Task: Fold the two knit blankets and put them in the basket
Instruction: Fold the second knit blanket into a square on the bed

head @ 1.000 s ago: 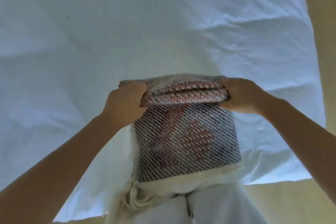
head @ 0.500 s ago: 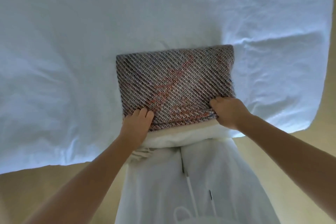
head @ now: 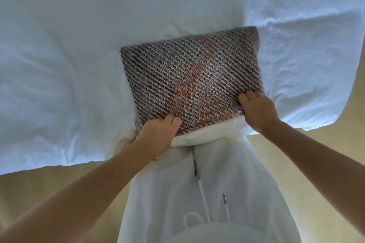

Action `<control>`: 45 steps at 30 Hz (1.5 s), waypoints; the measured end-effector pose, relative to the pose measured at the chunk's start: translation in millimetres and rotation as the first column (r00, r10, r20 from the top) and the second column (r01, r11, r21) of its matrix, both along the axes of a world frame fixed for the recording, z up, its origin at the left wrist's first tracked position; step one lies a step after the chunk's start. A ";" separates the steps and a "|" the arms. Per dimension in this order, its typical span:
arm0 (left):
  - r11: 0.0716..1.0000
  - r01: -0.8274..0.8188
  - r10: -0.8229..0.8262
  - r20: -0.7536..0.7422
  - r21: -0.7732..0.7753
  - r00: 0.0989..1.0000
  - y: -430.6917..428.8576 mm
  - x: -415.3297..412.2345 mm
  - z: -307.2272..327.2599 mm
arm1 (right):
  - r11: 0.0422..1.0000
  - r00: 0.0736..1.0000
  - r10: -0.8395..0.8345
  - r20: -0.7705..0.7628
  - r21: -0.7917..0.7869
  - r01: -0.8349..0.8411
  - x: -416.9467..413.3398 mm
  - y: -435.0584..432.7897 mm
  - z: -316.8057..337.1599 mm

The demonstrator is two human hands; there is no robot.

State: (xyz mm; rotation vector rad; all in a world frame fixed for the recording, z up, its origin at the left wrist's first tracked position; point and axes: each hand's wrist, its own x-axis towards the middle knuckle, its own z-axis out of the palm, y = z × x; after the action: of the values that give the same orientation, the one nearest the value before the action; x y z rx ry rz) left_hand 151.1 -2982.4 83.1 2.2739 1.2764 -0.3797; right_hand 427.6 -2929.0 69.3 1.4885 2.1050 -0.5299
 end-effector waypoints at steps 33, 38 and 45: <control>0.471 -0.857 0.877 -0.006 0.209 0.481 82.1 85.0 -70.6 | 0.942 0.928 -0.215 -0.305 0.185 0.279 -66.6 48.3 -59.0; 0.618 -0.773 0.785 -0.057 0.145 0.617 -3.2 94.4 -85.2 | 0.978 0.955 -0.017 -0.296 0.194 0.078 -74.9 -15.6 -72.9; 0.762 -0.644 0.644 -0.178 0.065 0.744 -49.4 24.5 -102.0 | 0.982 0.981 -0.106 -0.164 0.140 0.130 -12.1 -27.7 -86.9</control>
State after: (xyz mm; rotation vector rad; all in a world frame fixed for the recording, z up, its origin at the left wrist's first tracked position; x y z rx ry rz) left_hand 175.6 -3031.8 -18.9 1.6578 2.0541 -0.3385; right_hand 415.5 -2956.7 -17.6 1.7158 2.2287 -0.5582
